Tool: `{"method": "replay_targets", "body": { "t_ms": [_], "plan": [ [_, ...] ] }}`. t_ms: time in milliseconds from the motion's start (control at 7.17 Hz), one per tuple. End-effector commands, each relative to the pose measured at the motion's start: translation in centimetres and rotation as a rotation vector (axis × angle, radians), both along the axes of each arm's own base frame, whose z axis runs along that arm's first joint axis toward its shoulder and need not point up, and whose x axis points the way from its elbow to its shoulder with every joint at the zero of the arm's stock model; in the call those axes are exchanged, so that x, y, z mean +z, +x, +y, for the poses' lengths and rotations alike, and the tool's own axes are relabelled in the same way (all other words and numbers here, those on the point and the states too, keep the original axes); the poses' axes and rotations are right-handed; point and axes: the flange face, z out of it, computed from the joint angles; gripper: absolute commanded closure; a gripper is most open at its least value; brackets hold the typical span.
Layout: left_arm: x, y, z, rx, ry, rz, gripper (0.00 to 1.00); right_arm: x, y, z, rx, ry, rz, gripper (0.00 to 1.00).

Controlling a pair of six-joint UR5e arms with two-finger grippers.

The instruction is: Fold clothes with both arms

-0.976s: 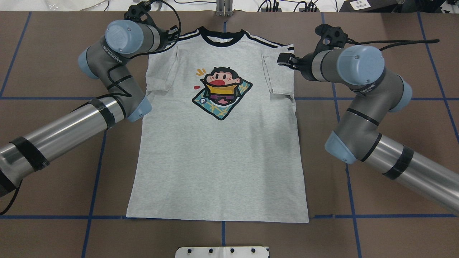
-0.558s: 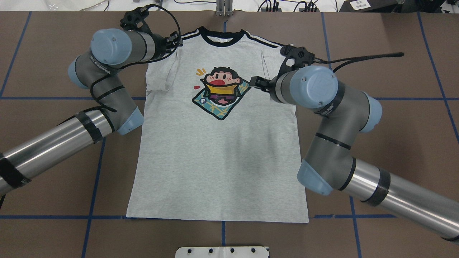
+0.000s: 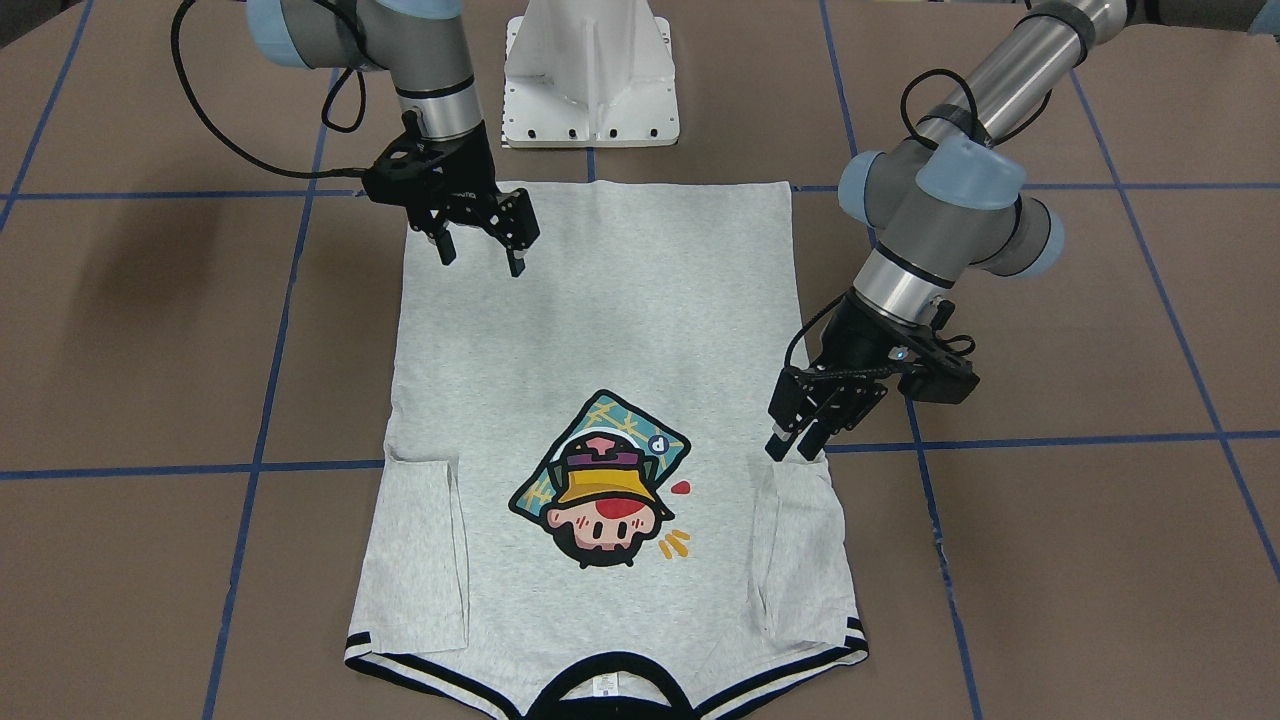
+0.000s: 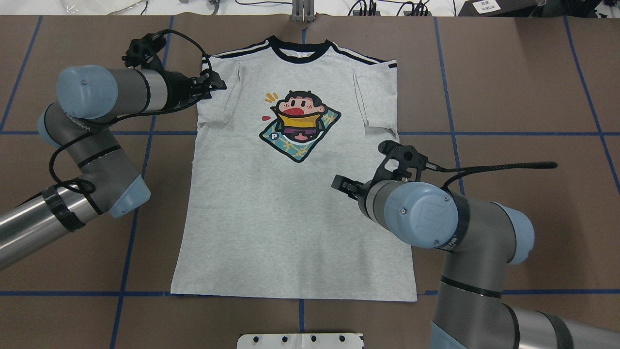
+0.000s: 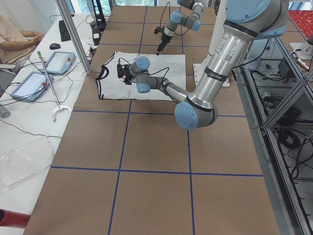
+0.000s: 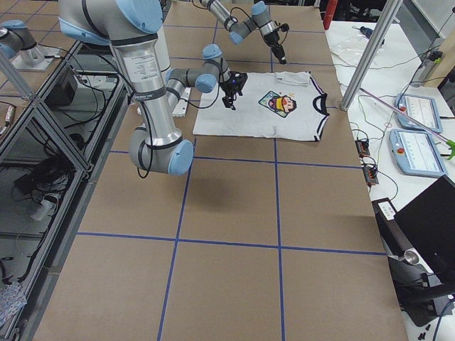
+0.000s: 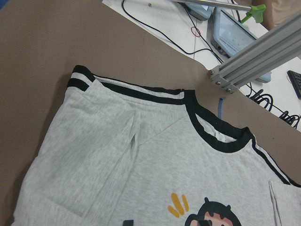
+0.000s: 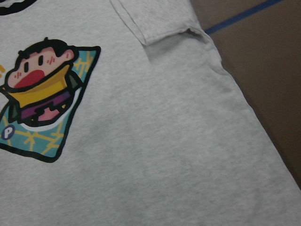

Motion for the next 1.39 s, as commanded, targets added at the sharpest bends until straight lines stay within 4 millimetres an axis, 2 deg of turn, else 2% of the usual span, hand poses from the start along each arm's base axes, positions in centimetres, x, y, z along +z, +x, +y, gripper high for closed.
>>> {"method": "replay_targets", "body": {
  "t_ms": [0, 279, 418, 697, 976, 1255],
  "plan": [
    [0.8, 0.2, 1.2, 0.017, -0.011, -0.013, 0.45, 2.7, 1.0, 4.8, 0.023, -0.215, -0.046, 0.01],
    [0.6, 0.3, 1.3, 0.019, -0.01, -0.01, 0.43, 5.2, -0.5, 8.6, 0.05, -0.268, -0.018, 0.01],
    [0.7, 0.4, 1.3, 0.02, -0.011, -0.011, 0.43, 7.1, -0.5, 9.6, 0.057, -0.281, 0.016, 0.02],
    [0.7, 0.5, 1.4, 0.022, -0.011, -0.011, 0.43, 9.0, -0.4, 11.0, 0.06, -0.295, 0.049, 0.04],
    [0.6, 0.5, 1.4, 0.022, -0.01, -0.01, 0.42, 10.1, -1.0, 13.2, 0.044, -0.312, 0.068, 0.08],
    [0.7, 0.9, 1.7, 0.027, -0.013, -0.011, 0.42, 10.8, -1.0, 14.3, 0.051, -0.335, 0.074, 0.1]
  ]
}}
